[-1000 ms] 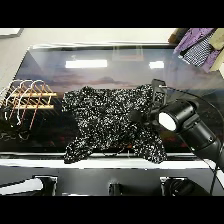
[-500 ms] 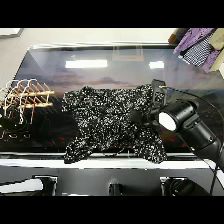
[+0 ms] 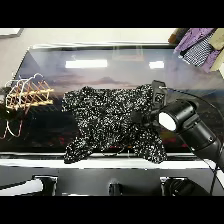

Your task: Fold the clothes and pants, and hang the long-sleeved shirts on hangers.

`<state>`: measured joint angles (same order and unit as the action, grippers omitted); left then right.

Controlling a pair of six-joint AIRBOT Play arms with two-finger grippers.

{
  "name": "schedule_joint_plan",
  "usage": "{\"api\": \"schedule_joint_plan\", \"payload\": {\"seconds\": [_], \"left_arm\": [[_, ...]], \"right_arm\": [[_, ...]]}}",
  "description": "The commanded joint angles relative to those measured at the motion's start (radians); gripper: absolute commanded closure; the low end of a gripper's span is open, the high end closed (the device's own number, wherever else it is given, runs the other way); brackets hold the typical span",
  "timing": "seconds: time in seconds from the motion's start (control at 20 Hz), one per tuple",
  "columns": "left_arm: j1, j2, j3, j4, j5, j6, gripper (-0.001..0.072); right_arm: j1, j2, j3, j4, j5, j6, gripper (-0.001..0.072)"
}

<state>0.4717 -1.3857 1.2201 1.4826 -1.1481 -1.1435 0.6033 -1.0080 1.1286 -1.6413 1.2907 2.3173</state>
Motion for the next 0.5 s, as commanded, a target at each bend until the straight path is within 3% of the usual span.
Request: {"api": "schedule_joint_plan", "payload": {"seconds": [0.0,0.3,0.45], "left_arm": [[-0.023,0.085,0.102,-0.002,-0.004,-0.020,0.0680],[-0.098,0.297,0.147,-0.002,-0.016,-0.016,0.0680],[-0.191,0.394,0.146,-0.003,-0.125,-0.047,0.0681]], "right_arm": [[0.000,-0.001,0.000,-0.013,0.001,0.000,0.0671],[0.000,-0.001,0.000,-0.084,0.002,-0.011,0.0671],[0.000,-0.001,0.000,-0.128,0.002,-0.010,0.0671]]}}
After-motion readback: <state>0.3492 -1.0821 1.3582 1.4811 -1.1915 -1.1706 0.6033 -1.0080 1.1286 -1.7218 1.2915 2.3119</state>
